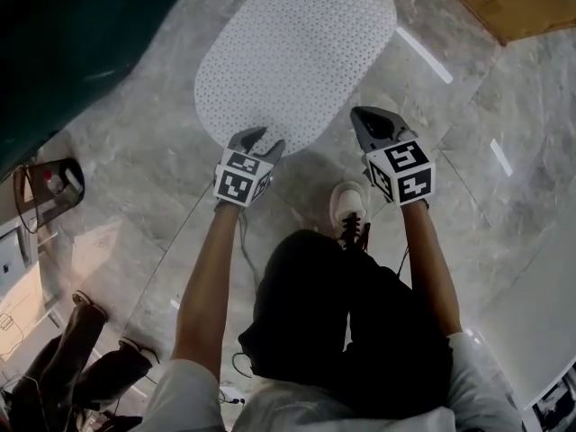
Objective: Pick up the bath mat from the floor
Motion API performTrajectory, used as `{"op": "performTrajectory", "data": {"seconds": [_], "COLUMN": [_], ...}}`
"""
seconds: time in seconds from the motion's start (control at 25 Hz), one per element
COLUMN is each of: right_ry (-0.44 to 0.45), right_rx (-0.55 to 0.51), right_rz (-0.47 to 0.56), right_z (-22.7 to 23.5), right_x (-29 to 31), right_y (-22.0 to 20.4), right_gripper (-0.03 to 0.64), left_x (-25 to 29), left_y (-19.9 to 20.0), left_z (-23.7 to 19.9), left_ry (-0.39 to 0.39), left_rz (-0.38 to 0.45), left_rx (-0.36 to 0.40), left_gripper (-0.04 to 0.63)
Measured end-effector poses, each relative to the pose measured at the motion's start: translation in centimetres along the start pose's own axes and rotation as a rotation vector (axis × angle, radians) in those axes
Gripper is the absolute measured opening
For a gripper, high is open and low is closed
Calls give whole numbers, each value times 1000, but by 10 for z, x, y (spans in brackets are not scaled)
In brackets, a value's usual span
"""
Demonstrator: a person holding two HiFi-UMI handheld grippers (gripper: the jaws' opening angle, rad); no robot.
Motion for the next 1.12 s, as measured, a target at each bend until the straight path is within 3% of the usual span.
{"op": "performTrajectory", "data": {"seconds": [0.16,0.32,0.48,0.6,0.8,0.92,1.04,1.08,1.12], "right_ry": [20,27,18,10,-4,-6,1,0,0], "right_rx": [21,3,54,21,69,54,60,62,64], "right_rz": [-9,-4,10,2,22,25,18,15,12], "right_z": [-6,-11,-8,-10,-11,-14,-14,-14,-14], "right_x": [11,14,18,20,16,15,14,13,12], "right_y": [-27,-44,-52,-56,-59,-61,-65,-67,-69], "right_gripper": [15,15,15,15,15,15,15,15,15], "left_x": [19,33,44,45,45,43,41,41,40], "left_y": [-17,-29,-40,-42,-41,-42,-42,-41,-40], "left_z": [-4,1,3,3,3,3,3,2,0], "left_ry": [-28,-27,26,36,41,50,68,87,108], "left_rz": [-39,-92,-152,-141,-145,-139,-131,-124,-118], "left_rx": [49,139,199,199,168,172,185,187,186], "left_gripper": [303,335,351,353,353,342,290,260,171]}}
Point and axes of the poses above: the fingertips, and each gripper's own axes: x forward along the fingers, z to its right, y out of its top, the point moved 10 cm from there along -x, backward along the fingers, and after that the axes turned 10 degrees about -y, right-handed, at the moved point
